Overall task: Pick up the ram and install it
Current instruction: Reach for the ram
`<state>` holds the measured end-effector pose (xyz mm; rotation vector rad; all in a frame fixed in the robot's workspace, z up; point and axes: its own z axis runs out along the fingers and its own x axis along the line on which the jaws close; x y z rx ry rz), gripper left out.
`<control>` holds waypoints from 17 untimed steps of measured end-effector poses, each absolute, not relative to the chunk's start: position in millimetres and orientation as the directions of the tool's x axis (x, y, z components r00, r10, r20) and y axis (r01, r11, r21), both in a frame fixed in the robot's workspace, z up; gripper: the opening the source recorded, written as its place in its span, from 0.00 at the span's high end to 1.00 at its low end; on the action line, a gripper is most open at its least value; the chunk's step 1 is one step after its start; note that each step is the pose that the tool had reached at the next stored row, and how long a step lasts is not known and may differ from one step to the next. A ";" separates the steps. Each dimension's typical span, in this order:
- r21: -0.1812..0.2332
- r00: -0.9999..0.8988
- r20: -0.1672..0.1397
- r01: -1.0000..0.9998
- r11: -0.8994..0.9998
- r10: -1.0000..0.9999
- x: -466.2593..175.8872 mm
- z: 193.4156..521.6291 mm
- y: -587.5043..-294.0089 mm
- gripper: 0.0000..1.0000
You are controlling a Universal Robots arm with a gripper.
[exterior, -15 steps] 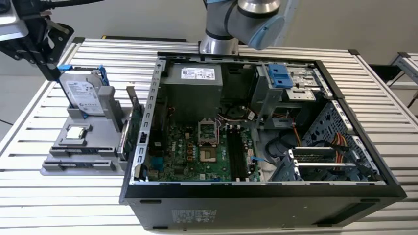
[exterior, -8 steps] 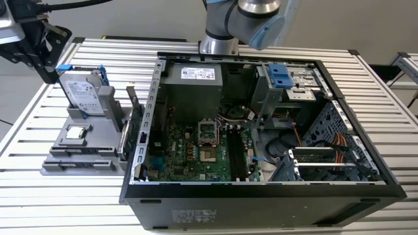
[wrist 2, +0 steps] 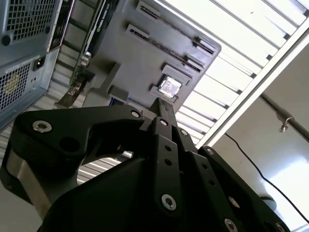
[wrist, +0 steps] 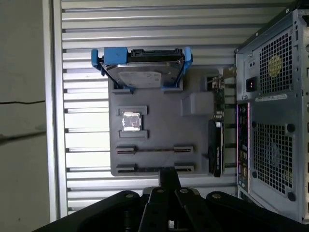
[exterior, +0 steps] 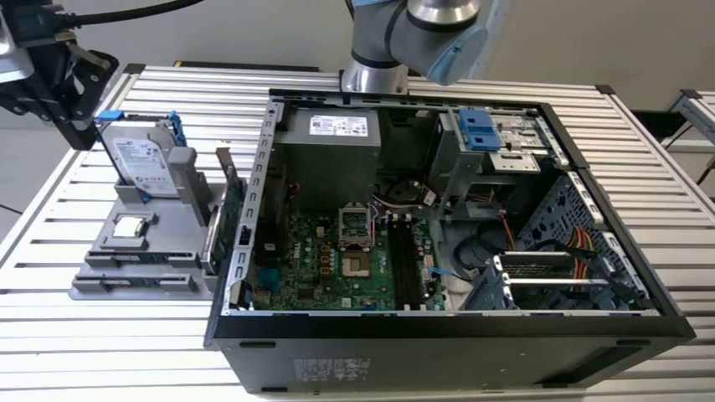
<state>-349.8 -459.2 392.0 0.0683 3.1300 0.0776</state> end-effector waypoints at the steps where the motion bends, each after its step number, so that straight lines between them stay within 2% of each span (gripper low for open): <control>1: 0.050 -0.999 -0.009 0.044 0.998 0.044 -349.8 392.0 -460.4 1.00; 17: 0.050 -0.999 -0.009 0.048 0.998 0.049 -349.8 391.9 -480.3 1.00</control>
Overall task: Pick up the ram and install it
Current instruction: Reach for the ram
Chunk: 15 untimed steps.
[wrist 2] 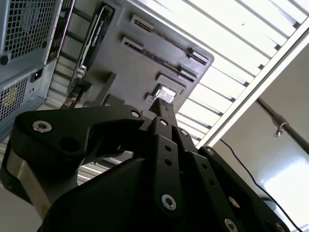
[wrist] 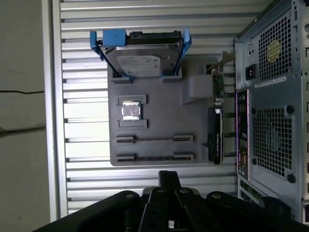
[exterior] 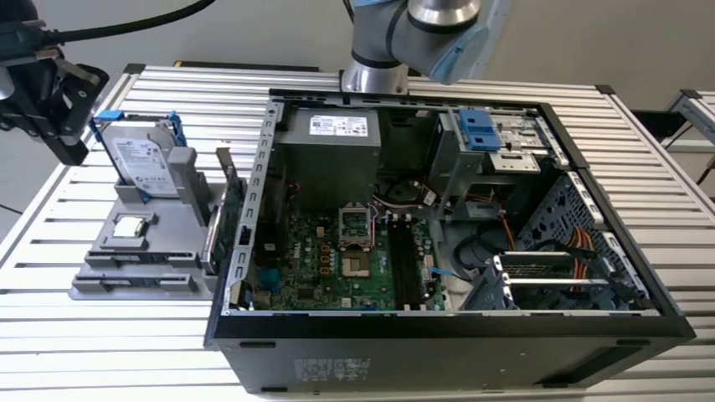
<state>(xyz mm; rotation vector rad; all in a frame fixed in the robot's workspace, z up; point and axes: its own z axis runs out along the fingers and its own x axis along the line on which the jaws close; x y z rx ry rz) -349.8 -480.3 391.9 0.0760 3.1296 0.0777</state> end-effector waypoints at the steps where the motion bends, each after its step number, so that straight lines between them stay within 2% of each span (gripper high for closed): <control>1: 0.050 -0.999 -0.009 0.049 0.998 0.049 -349.8 392.0 -481.4 1.00; 15: 0.050 -0.999 -0.009 0.052 0.997 0.052 -349.8 391.9 -495.9 1.00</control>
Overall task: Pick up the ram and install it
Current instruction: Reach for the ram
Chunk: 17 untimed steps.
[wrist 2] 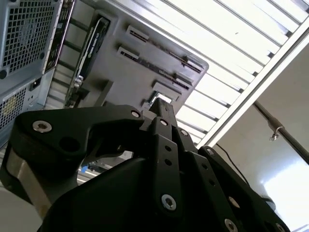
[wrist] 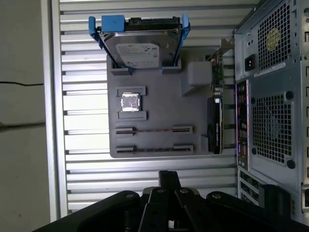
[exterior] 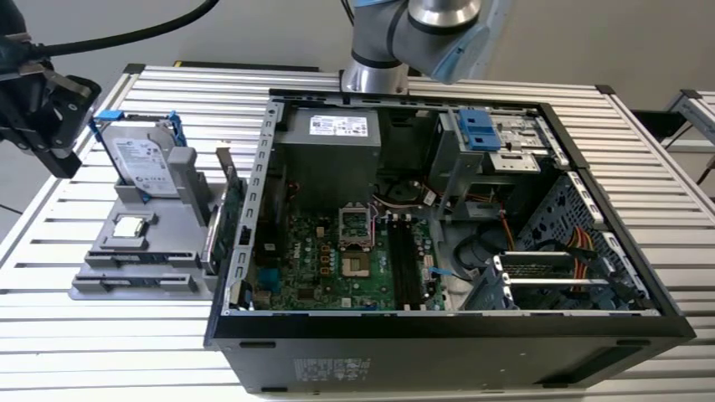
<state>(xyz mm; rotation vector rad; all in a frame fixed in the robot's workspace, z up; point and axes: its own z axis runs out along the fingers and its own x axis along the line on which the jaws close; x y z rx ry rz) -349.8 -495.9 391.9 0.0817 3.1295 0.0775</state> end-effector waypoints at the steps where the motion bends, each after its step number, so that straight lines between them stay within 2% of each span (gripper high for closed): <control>1: 0.050 -0.999 -0.009 0.052 0.997 0.052 -349.8 391.9 -495.9 1.00; 17: 0.050 -0.999 -0.009 0.046 0.998 0.047 -349.8 391.8 -495.4 1.00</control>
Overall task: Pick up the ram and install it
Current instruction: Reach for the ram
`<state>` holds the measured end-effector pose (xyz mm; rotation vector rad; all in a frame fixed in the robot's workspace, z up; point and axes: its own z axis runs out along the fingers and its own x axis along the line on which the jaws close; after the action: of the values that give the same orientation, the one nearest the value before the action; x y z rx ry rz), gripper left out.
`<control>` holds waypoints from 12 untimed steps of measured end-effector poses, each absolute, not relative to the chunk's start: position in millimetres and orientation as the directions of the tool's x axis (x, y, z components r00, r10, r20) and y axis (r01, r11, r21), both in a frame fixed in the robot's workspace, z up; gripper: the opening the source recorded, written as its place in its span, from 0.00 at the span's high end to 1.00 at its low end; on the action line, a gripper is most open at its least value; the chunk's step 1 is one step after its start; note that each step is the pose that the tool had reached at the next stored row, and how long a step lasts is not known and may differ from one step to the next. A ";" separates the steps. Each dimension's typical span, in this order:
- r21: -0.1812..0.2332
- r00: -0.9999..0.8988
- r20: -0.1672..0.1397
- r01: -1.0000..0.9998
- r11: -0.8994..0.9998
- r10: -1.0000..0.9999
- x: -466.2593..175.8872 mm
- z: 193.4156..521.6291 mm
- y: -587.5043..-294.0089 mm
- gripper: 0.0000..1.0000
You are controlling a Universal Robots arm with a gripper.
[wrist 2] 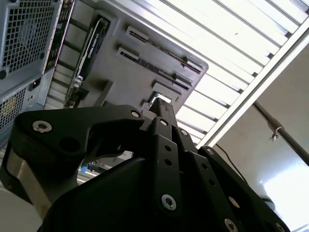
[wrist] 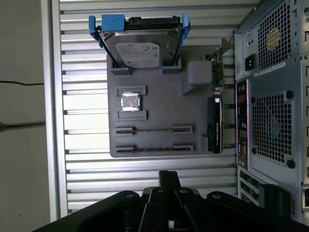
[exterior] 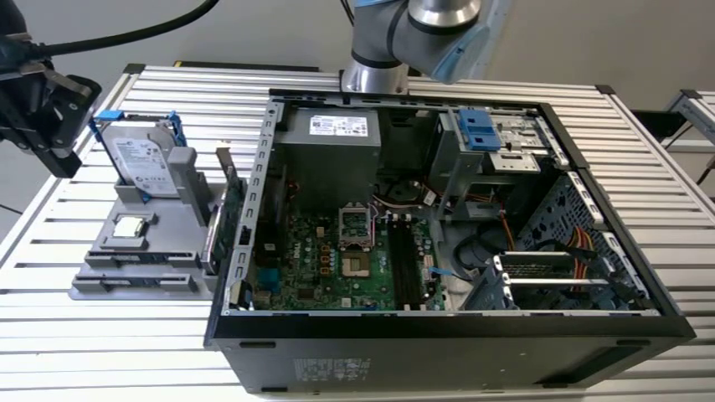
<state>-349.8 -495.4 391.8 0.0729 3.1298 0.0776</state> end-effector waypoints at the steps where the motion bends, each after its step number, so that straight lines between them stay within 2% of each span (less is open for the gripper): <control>1: 0.050 -0.999 -0.009 0.043 0.998 0.043 -349.8 391.8 -495.4 1.00; 12: 0.050 -1.000 -0.009 -0.025 0.998 -0.024 -350.0 391.8 -495.4 1.00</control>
<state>-350.0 -495.4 391.8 -0.0386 3.1322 0.0781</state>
